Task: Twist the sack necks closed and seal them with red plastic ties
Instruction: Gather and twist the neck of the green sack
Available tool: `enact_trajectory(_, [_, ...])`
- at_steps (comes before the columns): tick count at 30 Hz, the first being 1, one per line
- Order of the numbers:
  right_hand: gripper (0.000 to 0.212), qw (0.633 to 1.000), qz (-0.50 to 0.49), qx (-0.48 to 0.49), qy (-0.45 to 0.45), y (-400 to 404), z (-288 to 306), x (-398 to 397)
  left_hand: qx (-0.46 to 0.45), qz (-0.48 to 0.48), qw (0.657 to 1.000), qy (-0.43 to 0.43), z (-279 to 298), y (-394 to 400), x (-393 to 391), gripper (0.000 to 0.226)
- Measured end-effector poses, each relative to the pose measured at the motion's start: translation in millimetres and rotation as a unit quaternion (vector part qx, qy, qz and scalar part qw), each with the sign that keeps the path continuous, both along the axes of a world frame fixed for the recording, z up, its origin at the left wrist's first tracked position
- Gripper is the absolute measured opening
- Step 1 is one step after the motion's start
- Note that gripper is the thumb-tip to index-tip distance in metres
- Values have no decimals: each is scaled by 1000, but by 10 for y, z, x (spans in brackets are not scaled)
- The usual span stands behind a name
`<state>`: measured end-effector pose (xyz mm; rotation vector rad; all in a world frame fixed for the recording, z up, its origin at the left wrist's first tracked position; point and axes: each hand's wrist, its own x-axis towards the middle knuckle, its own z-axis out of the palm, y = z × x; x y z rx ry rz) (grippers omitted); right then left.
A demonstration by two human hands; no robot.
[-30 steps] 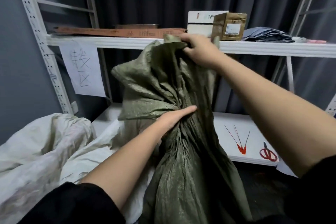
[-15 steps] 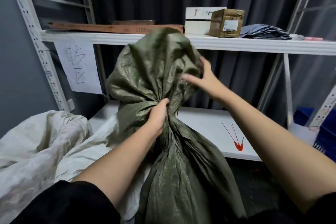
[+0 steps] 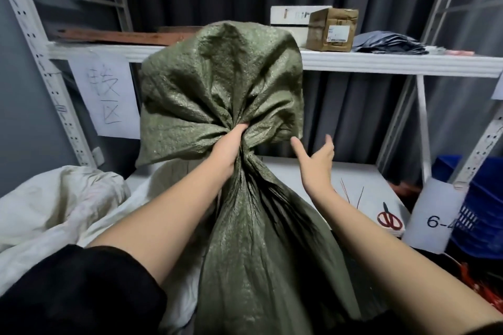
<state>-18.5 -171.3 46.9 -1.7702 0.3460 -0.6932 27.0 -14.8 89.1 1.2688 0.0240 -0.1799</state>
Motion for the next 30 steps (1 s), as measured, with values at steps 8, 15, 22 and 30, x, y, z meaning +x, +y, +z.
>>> enact_trajectory(8, [53, 903, 402, -65, 138, 281, 86, -125, -30, -119, 992, 4, 44, -120, -75, 24])
enact_trajectory(15, [19, 960, 262, -65, 82, 638, -90, 164, 154, -149, 975, -53, 160, -59, -94, 34])
enact_trajectory(22, [13, 965, 223, 50, 125, 490, 113, 154, 370, -301, 871, -116, -391, 304, -177, 68])
enact_trajectory(30, [20, 951, 257, 20, 171, 481, 176, 128, 275, -64, 947, -155, -856, -372, -240, 58])
